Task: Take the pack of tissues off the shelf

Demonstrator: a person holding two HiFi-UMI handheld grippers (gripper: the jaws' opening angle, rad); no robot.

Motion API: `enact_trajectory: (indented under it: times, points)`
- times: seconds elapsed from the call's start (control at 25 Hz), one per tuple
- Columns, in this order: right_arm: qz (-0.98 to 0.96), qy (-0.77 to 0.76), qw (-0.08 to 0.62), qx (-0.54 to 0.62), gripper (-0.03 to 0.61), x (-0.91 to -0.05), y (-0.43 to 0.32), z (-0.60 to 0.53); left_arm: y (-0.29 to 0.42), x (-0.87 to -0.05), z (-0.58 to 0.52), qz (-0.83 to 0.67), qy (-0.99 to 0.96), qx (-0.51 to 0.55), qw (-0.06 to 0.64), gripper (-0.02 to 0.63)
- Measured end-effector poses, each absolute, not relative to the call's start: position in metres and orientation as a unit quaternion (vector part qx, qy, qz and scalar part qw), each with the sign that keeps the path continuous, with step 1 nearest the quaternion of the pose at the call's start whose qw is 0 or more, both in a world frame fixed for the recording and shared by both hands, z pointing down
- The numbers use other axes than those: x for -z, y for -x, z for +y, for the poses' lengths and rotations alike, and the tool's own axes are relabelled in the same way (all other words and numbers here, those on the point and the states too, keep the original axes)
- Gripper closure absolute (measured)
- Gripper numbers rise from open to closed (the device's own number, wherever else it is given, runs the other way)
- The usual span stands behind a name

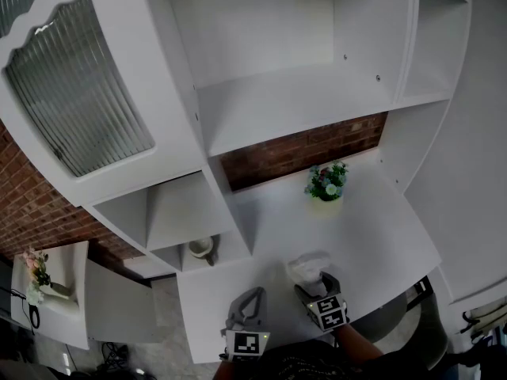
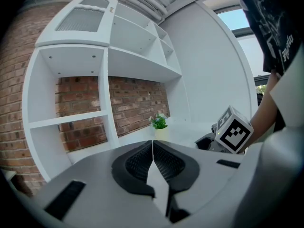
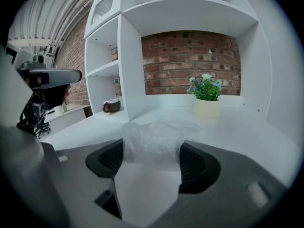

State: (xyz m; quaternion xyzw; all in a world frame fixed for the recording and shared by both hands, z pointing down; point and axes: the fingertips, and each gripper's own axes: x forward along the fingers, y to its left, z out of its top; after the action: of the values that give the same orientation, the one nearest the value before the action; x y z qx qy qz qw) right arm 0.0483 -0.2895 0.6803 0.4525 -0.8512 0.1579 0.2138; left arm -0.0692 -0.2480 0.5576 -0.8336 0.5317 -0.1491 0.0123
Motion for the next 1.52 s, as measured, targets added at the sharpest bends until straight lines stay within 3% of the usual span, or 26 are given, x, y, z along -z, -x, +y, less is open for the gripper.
enact_trajectory:
  times: [0.72, 1.0, 1.52]
  points:
    - [-0.836, -0.442, 0.265, -0.189, 0.199, -0.715, -0.053, -0.282, 0.067, -0.565, -0.25, 0.531, 0.834, 0.153, 0.005, 0.603]
    - [-0.822, -0.441, 0.288, -0.216, 0.155, -0.729, -0.056, -0.275, 0.066, -0.564, -0.249, 0.528, 0.835, 0.152, 0.004, 0.603]
    - [-0.82, -0.447, 0.277, -0.226, 0.094, -0.714, -0.06, -0.268, 0.064, -0.564, -0.246, 0.523, 0.839, 0.151, 0.007, 0.603]
